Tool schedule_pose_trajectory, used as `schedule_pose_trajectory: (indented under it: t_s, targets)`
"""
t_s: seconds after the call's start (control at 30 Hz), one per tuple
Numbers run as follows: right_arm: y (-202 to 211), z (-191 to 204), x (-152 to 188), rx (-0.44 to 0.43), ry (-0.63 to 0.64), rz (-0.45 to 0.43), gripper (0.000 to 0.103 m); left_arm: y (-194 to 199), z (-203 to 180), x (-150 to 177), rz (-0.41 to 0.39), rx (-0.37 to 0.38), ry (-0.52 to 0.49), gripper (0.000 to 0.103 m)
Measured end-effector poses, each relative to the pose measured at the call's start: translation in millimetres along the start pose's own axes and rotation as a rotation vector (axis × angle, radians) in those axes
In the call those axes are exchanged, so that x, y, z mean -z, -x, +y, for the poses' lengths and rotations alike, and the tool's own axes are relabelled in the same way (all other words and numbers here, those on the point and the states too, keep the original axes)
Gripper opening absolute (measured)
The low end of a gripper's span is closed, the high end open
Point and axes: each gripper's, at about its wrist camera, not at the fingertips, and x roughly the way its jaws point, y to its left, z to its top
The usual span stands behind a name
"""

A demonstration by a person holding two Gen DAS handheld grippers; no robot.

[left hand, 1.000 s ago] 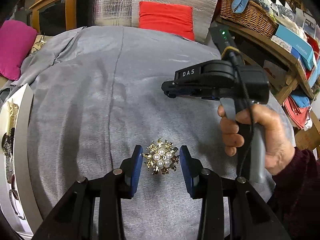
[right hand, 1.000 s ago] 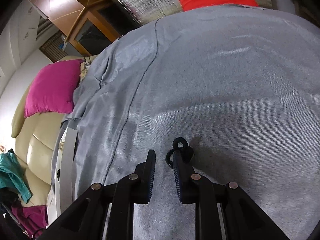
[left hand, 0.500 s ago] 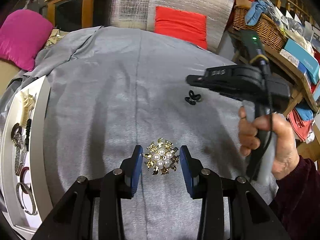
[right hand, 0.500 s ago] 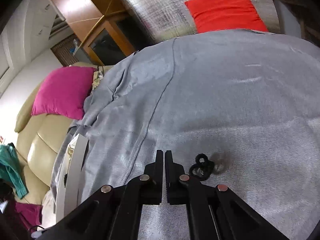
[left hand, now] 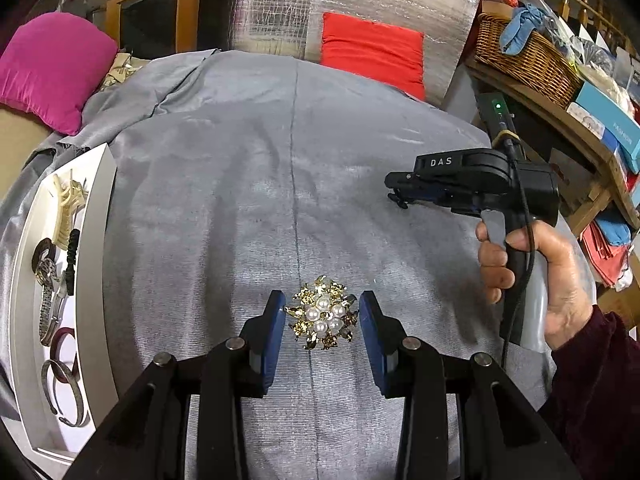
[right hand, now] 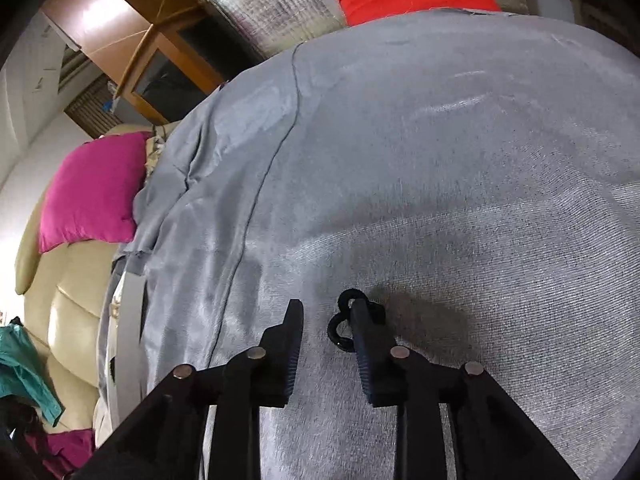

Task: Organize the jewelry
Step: 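Grasp the black hair tie with the right tool, then carry the brooch in the left tool and black hair tie in the right tool to the tray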

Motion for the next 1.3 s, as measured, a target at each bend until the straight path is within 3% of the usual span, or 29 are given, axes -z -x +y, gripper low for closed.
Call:
schedule_pose_trajectory:
  t_s: [0.27,0.4,0.57,0.63,0.67,0.8,0.93,1.1,1.3]
  targets:
    - [22,-9,-11,-0.031,-0.058,-0.077,0.028,5,13,1,-0.002,-0.004,0.03,0.039]
    - [11,-13,-9,0.007,-0.068,-0.041,0.045,6,15,2,-0.003,-0.004,0.035,0.039]
    - [-2,-4,-4,0.062,-0.018,-0.026,0.046,9,18,2,-0.004,-0.008,0.039,0.039]
    - [-4,2,-2,0.094,0.015,-0.033,0.035,9,19,3,-0.004,-0.016,0.041,0.039]
    - [-7,5,-1,0.108,0.035,-0.027,0.021,10,19,3,-0.005,-0.018,0.041,0.039]
    - [-6,17,4,0.144,0.082,-0.042,0.016,13,23,5,-0.01,-0.026,0.049,0.039]
    - [3,36,10,0.061,0.105,-0.06,0.016,23,31,9,-0.033,-0.037,0.061,0.039]
    - [18,83,24,-0.121,0.174,-0.076,0.016,51,56,18,-0.102,-0.069,0.108,0.039]
    - [10,158,49,-0.253,0.287,-0.052,0.016,84,112,34,-0.167,-0.17,0.211,0.039]
